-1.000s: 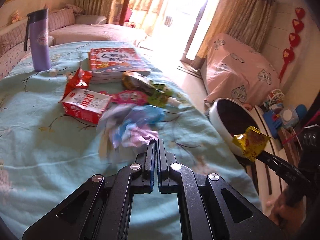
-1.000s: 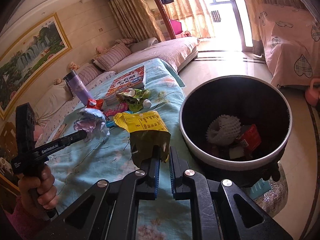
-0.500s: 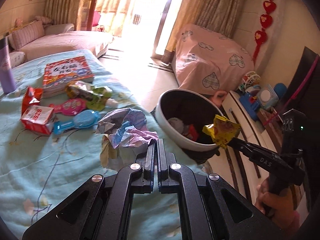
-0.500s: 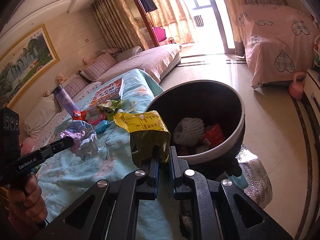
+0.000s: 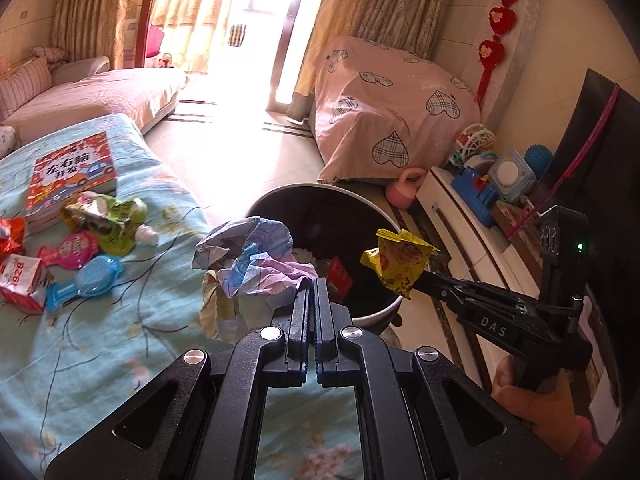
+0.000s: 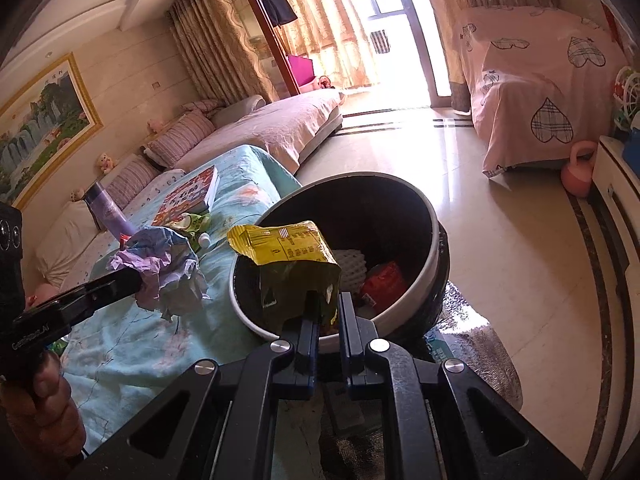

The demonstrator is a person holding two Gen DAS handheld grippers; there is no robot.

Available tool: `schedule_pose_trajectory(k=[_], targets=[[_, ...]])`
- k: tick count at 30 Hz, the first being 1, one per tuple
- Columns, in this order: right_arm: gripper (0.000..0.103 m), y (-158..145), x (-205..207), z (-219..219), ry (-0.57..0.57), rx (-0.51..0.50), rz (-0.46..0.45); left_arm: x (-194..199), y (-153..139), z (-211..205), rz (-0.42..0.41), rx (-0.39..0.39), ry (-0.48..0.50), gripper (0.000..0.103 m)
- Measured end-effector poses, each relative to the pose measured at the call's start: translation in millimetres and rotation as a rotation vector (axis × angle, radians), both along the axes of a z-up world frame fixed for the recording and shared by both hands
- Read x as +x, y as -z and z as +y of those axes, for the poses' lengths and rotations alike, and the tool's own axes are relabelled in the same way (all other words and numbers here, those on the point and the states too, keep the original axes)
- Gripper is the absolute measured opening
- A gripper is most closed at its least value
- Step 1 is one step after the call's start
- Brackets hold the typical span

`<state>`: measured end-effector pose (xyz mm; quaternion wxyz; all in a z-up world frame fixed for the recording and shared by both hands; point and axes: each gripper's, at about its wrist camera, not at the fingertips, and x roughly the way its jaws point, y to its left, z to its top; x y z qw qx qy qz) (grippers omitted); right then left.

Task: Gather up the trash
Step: 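Carry both items over the bin and open both tools to drop them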

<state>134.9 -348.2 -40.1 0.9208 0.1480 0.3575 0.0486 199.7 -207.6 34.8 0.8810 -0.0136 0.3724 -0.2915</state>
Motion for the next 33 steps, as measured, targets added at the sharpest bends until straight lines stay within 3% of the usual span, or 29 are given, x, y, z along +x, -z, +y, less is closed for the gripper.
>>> schedule_pose_trajectory(k=[21,24,26,30,33], targets=[[0.014,10,46,-21,0.015,-0.062,0.078,43,26,-47,0.086,0.035,0.076,0.004],[0.025,12,47,-21,0.019,-0.059,0.09,43,30,-41,0.1,0.031,0.067,0.01],[0.041,12,46,-22,0.018,-0.039,0.085,42,31,-35,0.101,0.031,0.05,0.017],[0.046,10,39,-23,0.024,-0.02,0.072,36,33,-19,0.107,0.022,0.022,0.022],[0.052,6,31,-18,0.024,-0.005,0.057,29,37,-1,0.111,0.016,-0.018,0.033]])
